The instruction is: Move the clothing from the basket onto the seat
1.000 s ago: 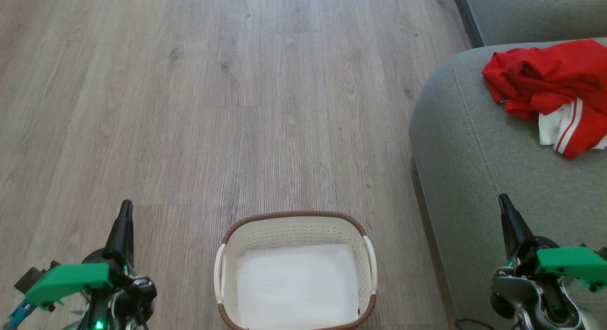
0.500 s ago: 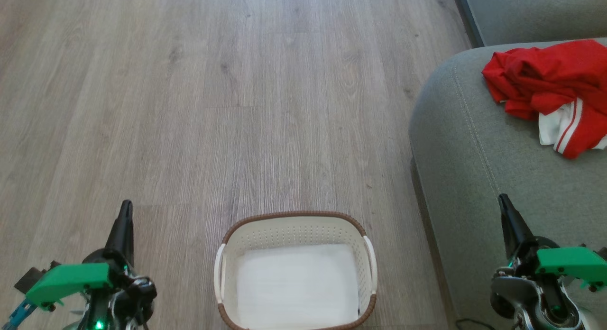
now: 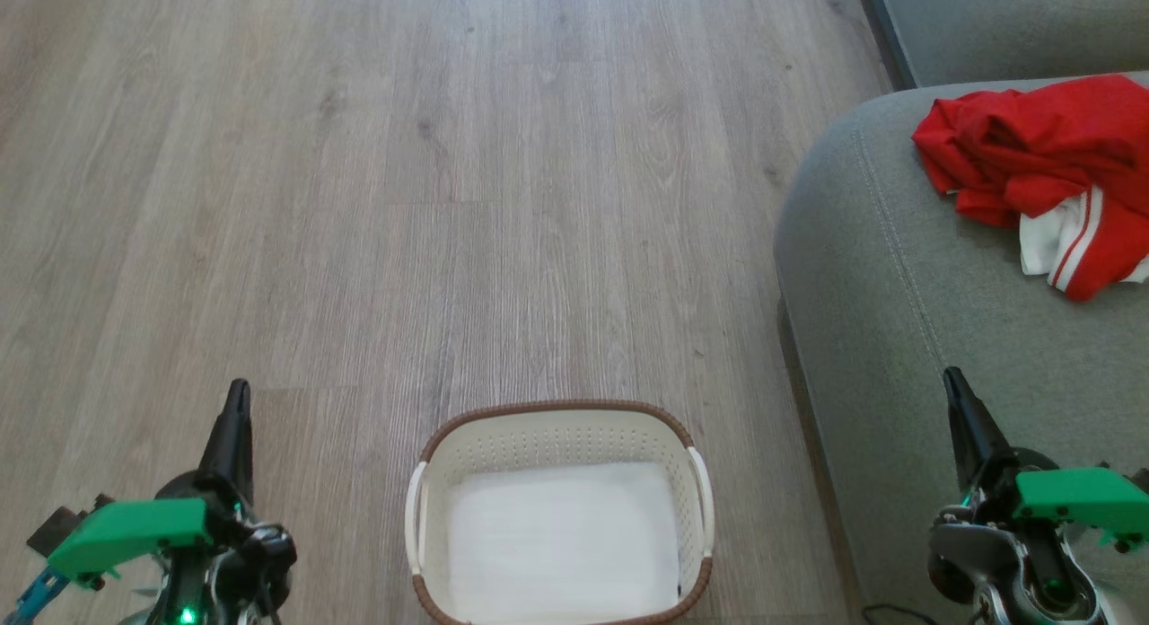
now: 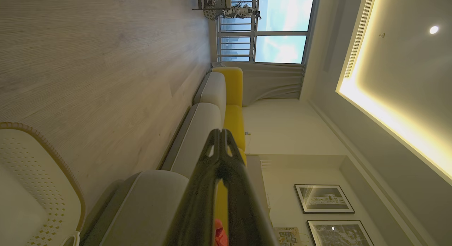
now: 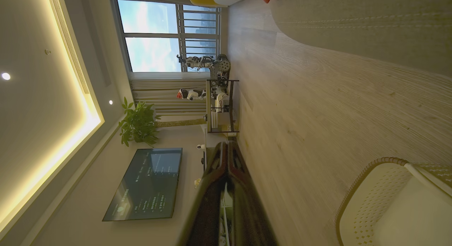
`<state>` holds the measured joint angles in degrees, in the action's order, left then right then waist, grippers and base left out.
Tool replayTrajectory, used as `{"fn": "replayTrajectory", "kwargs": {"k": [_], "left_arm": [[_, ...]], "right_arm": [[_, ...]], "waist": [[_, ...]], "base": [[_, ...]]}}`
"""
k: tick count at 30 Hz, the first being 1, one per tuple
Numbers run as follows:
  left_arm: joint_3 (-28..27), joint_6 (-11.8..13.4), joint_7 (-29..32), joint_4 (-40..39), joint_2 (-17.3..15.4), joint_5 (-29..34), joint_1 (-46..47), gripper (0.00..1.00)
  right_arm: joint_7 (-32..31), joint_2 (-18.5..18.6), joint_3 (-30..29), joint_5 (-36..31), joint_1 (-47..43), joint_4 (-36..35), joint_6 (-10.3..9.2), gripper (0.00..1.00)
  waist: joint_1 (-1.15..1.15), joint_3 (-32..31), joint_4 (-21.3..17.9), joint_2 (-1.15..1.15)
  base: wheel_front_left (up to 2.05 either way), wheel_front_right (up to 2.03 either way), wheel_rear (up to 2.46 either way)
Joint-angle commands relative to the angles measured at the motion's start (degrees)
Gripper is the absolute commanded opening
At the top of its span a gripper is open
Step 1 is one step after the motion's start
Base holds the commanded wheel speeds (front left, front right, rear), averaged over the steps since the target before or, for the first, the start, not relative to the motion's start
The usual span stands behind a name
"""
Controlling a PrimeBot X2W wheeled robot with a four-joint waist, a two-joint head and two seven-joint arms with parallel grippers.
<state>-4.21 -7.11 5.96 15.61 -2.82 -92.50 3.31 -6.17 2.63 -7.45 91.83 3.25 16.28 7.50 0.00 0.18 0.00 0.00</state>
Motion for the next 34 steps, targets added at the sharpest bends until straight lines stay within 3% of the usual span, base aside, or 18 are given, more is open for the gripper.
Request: {"fn": "replayTrajectory", "kwargs": {"k": [1, 34], "left_arm": [[-1.95, -0.37, 0.24, -1.56, -0.35, 0.04, 2.86, 0.00], [-2.11, -0.37, 0.37, -1.56, -0.24, 0.18, 2.87, 0.00]], "right_arm": [[-0.32, 0.25, 0.94, 0.34, 2.94, -2.25, -0.01, 0.00], [-0.31, 0.25, 0.94, 0.34, 2.94, -2.25, -0.01, 0.00]], "waist": [[0.00, 0.00, 0.00, 0.00], [0.00, 0.00, 0.00, 0.00]], "base": [[0.00, 0.00, 0.00], [0.00, 0.00, 0.00]]}}
